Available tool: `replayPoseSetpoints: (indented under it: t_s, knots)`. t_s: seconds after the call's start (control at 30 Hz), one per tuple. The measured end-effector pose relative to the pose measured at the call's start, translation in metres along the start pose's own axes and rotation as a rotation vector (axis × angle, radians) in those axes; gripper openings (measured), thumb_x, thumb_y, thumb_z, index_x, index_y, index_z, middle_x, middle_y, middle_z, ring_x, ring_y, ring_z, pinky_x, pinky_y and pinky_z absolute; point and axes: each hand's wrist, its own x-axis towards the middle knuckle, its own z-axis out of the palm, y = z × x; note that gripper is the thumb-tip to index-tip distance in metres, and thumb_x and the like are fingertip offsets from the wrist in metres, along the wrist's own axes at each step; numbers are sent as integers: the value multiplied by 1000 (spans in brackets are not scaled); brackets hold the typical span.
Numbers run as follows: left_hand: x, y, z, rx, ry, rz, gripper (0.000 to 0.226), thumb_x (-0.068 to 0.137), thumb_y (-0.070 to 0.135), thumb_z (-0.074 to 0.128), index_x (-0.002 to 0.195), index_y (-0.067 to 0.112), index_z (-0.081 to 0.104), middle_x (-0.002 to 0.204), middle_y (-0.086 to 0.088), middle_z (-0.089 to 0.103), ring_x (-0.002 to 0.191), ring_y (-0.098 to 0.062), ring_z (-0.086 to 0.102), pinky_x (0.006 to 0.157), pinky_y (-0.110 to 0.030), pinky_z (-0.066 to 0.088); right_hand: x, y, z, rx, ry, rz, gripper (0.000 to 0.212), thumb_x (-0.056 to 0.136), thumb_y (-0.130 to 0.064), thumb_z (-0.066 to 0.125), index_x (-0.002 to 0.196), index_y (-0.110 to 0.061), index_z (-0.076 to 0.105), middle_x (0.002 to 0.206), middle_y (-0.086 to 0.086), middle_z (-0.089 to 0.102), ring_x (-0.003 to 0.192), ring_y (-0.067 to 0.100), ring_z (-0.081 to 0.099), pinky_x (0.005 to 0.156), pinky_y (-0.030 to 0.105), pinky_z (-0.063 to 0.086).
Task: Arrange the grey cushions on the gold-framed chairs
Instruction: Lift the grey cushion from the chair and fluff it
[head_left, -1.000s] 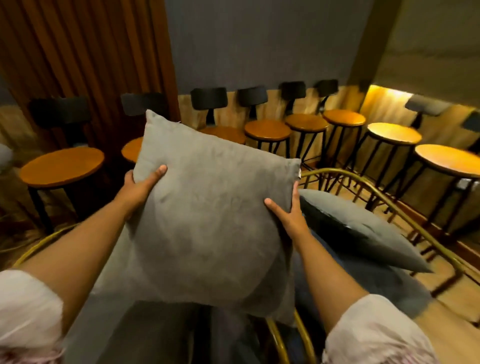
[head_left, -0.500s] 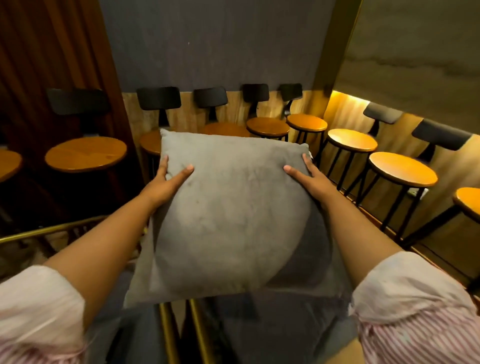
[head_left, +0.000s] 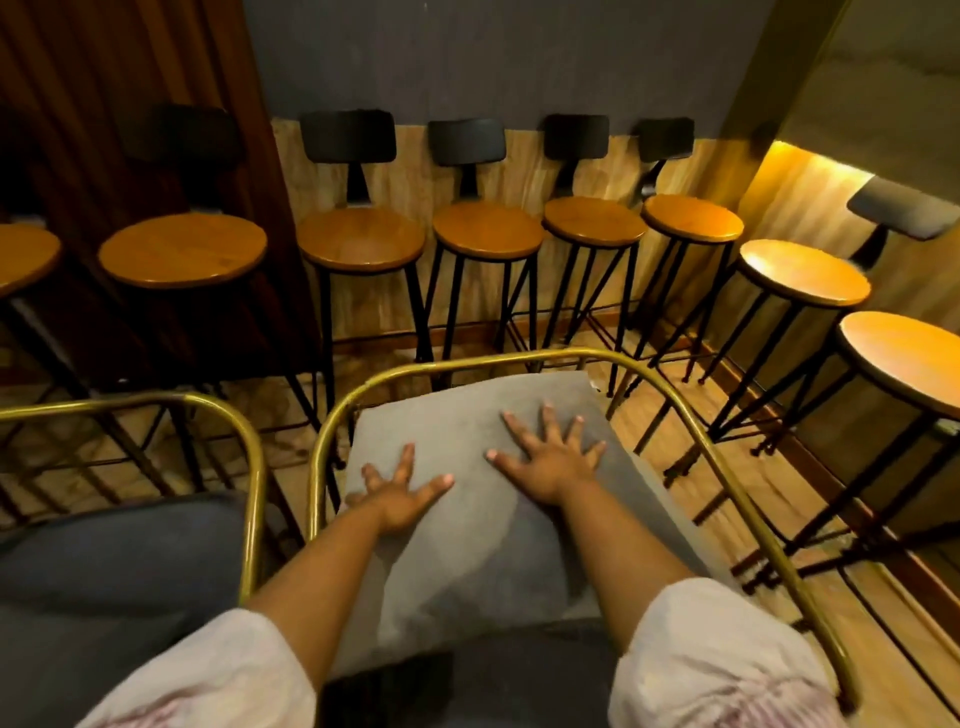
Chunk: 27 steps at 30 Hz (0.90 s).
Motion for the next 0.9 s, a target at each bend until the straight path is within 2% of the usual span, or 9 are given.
replayPoseSetpoints:
  t_s: [0.1, 0.37, 0.53, 0.67, 0.8, 0.9]
  knots:
    - [14, -18, 10, -8, 9, -37, 87, 74, 82, 27, 142, 51, -18, 159, -16, -15, 145, -47, 1, 117, -57, 7, 8, -18, 11, -103, 29, -43, 71, 81, -78, 25, 144, -54, 2, 160, 3, -19, 141, 45, -22, 106, 72, -13]
    - [24, -23, 19, -28, 32, -67, 85, 76, 79, 29, 141, 51, -18, 159, -12, -18, 143, -50, -3, 115, -59, 8, 18, -18, 24, -188, 56, -47, 72, 81, -78, 20, 144, -52, -3, 160, 6, -19, 141, 46, -20, 105, 72, -11]
    - [12, -24, 9, -124, 99, -35, 79, 82, 72, 29, 147, 45, -7, 161, -14, -5, 145, -43, 4, 117, -56, 10, 12, -42, -1, -227, 58, -99, 71, 86, -70, 30, 148, -41, 12, 161, 9, -4, 144, 44, -11, 106, 71, -9]
    - [-2, -27, -1, -149, 70, 32, 72, 89, 64, 26, 150, 36, 2, 161, -14, 5, 147, -37, 8, 119, -50, 11, 2, -67, -18, -327, 84, -138, 62, 91, -59, 36, 145, -30, 29, 160, 10, 13, 145, 42, 3, 107, 71, -4]
    - [-31, -31, -16, -145, 29, 166, 66, 94, 54, 28, 151, 26, 11, 161, -10, 12, 148, -29, 12, 120, -41, 12, -20, -83, -15, -382, 93, -174, 60, 92, -57, 36, 144, -27, 33, 158, 12, 16, 145, 43, 4, 107, 71, -3]
    - [-54, -43, -31, -97, 67, 194, 63, 96, 52, 27, 151, 26, 13, 160, -7, 17, 147, -27, 19, 116, -39, 18, -35, -96, -4, -381, 103, -225, 58, 92, -56, 36, 141, -26, 37, 158, 11, 17, 145, 43, 3, 107, 71, -5]
